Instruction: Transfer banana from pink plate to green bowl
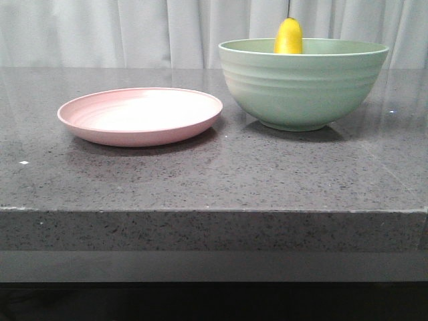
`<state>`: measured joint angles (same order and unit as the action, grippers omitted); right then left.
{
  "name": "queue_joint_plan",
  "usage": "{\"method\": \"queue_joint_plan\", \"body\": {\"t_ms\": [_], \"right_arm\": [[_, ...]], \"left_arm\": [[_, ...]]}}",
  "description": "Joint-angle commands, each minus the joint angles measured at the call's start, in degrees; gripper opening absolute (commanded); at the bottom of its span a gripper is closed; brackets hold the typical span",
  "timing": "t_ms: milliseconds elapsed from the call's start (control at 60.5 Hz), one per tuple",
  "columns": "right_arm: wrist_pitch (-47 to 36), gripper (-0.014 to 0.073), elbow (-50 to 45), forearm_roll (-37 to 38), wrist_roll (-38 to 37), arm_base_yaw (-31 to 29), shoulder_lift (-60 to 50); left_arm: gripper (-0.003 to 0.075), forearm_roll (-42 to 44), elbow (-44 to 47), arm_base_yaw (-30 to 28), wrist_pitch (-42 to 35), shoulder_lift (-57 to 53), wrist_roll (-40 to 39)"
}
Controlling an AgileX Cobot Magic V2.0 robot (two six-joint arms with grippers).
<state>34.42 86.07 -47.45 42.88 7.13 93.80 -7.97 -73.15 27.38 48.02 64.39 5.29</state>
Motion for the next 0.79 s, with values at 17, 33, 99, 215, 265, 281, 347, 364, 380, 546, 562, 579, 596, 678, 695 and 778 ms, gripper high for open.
{"method": "queue_joint_plan", "body": {"t_ms": [17, 33, 99, 215, 265, 281, 347, 364, 380, 546, 562, 579, 596, 678, 695, 778], "right_arm": [[-1.81, -0.0062, 2.1, -1.5, 0.66, -0.4, -2.99], [-1.81, -0.0062, 2.1, -1.5, 0.66, -0.4, -2.99], [-1.81, -0.0062, 2.1, -1.5, 0.66, -0.4, -2.99], [-1.82, -0.0062, 2.1, -1.15, 0.66, -0.4, -3.11], [-1.68, -0.0062, 2.1, -0.84, 0.66, -0.94, -3.57], [-1.62, -0.0062, 2.1, -0.75, 0.66, -1.23, -3.94], [-1.15, -0.0062, 1.77, -0.71, 0.66, -2.6, -5.58], [-0.9, -0.0062, 1.69, -0.56, 0.66, -2.92, -6.01], [-0.59, -0.0062, 1.43, -0.44, 0.66, -3.42, -6.73], [-6.34, -0.006, -7.18, 1.6, 2.12, -5.25, -16.24], [-6.96, -0.006, -8.23, 1.65, 2.17, -5.25, -17.24], [-7.47, -0.006, -9.8, 1.65, 2.23, -5.25, -18.24], [-7.93, -0.006, -10.85, 1.65, 2.23, -5.25, -19.28], [-9.75, -0.006, -17.17, 1.65, 2.27, -5.08, -25.63], [-10.0, -0.006, -18.23, 1.65, 2.27, -5.08, -27.23], [-13.29, -0.006, -24.59, 1.53, 2.55, -4.6, -33.99]], "left_arm": [[0.024, -0.61, -1.43, -0.09, -4.15, -0.96, -0.45], [0.0216, -0.61, -1.43, -0.09, -4.15, -0.96, -0.45], [0.0099, -0.61, -1.43, -0.09, -4.15, -0.96, -0.45], [-0.002, -0.52, -1.43, -0.09, -4.39, -0.96, -0.45], [-0.002, 1.13, -1.43, -0.09, -4.77, -1.19, -0.45], [-0.002, 2.53, -1.43, -0.09, -5.21, -1.52, -0.74], [-0.002, 7.97, -1.14, -0.09, -6.37, -3.01, -4.96], [-0.002, 9.14, -0.83, -0.09, -6.72, -3.35, -5.94], [-0.002, 11.02, -0.57, -0.09, -7.3, -3.97, -7.41], [-0.002, 26.67, 4.95, -0.09, -12.16, -10.56, -20.48], [-0.002, 27.99, 5.51, -0.09, -12.43, -11.17, -21.57], [-0.002, 29.79, 6.36, -0.09, -12.43, -12.05, -23.09], [-0.002, 30.94, 6.9, -0.09, -12.43, -12.6, -24.06], [-0.002, 35.98, 10.32, -0.09, -12.43, -16.38, -28.75], [-0.002, 36.8, 10.94, -0.09, -12.43, -17.4, -29.62], [-0.002, 38.55, 14.74, -0.09, -12.71, -21.24, -31.76]]}}
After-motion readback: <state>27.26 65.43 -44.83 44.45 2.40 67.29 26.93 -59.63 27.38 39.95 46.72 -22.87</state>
